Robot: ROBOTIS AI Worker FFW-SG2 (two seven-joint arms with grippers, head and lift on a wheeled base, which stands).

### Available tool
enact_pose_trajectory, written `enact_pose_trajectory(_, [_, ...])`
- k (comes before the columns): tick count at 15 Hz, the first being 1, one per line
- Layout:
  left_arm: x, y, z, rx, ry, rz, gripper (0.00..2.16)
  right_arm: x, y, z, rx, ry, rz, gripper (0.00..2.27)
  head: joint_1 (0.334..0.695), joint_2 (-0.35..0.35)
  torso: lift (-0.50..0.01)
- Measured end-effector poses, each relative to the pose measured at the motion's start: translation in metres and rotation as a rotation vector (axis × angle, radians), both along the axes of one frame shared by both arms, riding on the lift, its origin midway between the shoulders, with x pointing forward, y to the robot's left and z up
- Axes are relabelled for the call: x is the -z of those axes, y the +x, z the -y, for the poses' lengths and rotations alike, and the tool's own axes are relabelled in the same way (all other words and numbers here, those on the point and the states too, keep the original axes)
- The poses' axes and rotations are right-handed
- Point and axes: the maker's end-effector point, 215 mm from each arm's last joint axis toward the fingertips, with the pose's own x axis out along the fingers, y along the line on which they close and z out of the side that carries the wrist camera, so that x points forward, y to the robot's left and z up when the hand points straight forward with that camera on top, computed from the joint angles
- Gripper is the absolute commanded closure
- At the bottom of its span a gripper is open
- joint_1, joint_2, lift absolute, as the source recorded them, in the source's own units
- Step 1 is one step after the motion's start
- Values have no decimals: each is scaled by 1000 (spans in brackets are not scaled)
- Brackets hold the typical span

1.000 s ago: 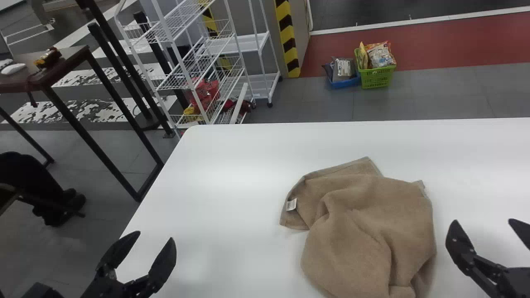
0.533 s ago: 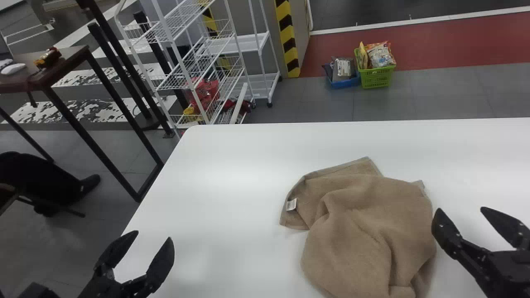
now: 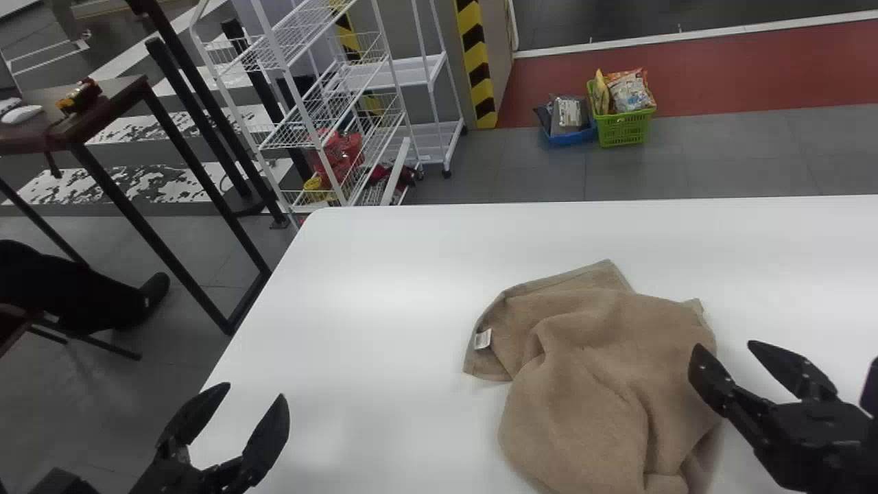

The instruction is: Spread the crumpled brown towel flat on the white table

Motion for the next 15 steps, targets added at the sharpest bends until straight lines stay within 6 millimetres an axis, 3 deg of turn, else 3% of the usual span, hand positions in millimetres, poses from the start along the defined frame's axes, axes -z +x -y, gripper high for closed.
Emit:
enact_pose_trajectory(2, [0, 0, -1, -3, 0, -1, 124, 0, 2, -6, -10, 0, 1, 677, 695, 350, -123])
enact_pose_trajectory(4, [1, -1, -3, -6, -1, -2, 124, 3, 4, -10, -19, -5, -7, 907, 695, 350, -123])
enact_pose_trajectory(7, [2, 0, -4, -8, -4, -3, 124, 10, 7, -12, -26, -13, -25, 934, 695, 350, -123])
enact_pose_trajectory(10, [3, 1, -4, -10, -7, -3, 124, 10, 9, -16, -31, -11, -22, 1116, 695, 350, -123])
enact_pose_trajectory(15, [5, 1, -5, -12, -9, -5, 124, -46, 3, -41, -73, 56, 159, 1116, 695, 350, -123])
